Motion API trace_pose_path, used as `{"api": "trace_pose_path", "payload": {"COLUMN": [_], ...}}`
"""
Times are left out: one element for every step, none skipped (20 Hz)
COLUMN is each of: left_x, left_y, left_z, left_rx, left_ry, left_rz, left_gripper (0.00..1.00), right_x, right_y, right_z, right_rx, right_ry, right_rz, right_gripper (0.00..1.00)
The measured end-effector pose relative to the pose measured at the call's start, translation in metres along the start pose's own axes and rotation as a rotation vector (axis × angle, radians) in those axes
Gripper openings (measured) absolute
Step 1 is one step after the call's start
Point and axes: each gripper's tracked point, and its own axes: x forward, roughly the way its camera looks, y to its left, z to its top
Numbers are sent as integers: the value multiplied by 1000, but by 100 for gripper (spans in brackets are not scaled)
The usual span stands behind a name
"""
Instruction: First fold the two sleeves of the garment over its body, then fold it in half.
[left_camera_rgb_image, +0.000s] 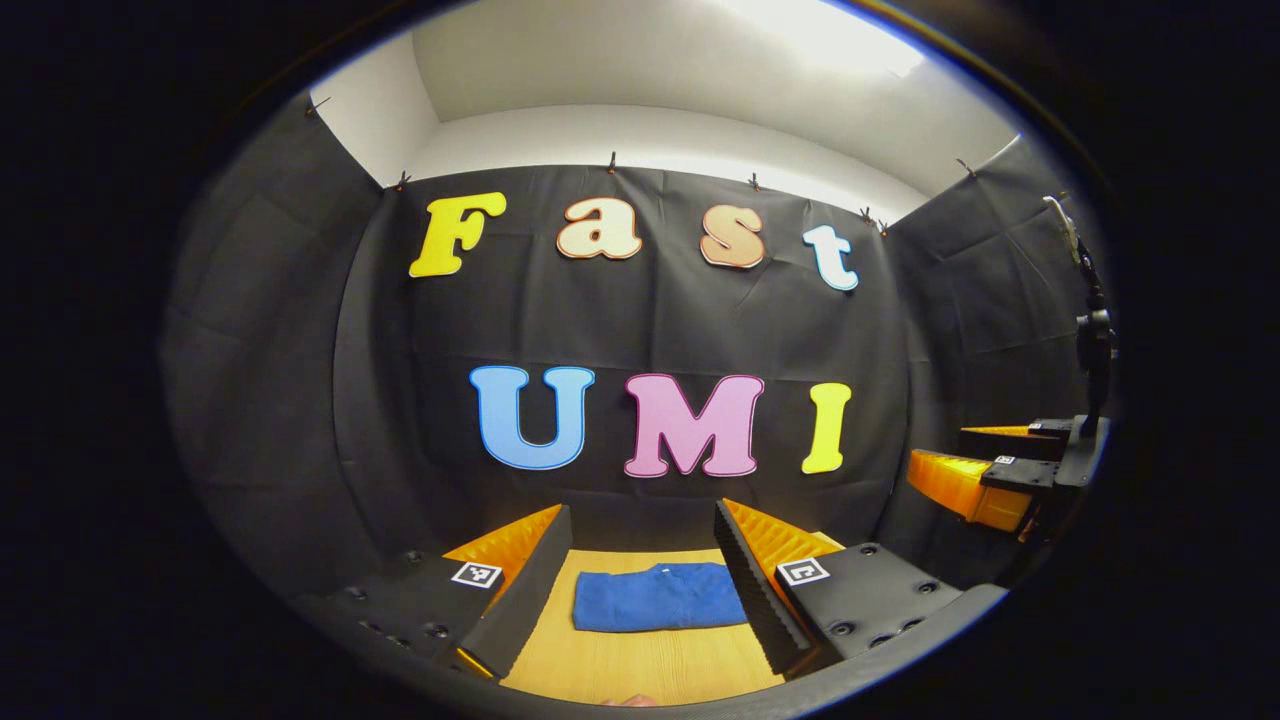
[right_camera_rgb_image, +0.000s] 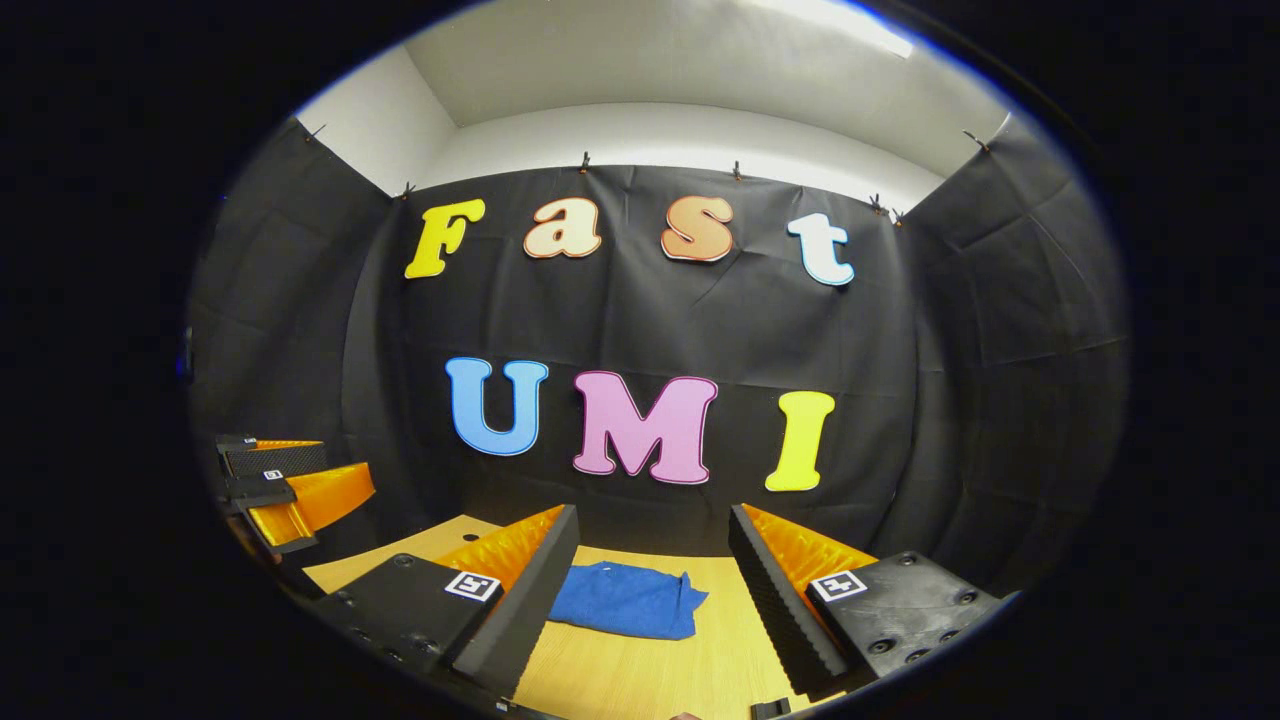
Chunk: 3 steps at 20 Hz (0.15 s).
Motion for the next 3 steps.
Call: {"api": "trace_pose_path", "payload": {"left_x": [1, 2, 2], "left_y": [0, 0, -1], "left_z": [-1, -2, -2], "left_rx": [1, 1, -2], "left_ry": [2, 6, 7], "left_rz": [0, 1, 0], "left_gripper": [82, 82, 82], "right_x": [0, -1, -1], "right_y": [-1, -1, -1], "right_z": [2, 2, 2], "right_rx": [2, 4, 6], "right_ry": [1, 2, 3], "right_rz": [-1, -3, -3], "right_gripper": [96, 96, 96]}}
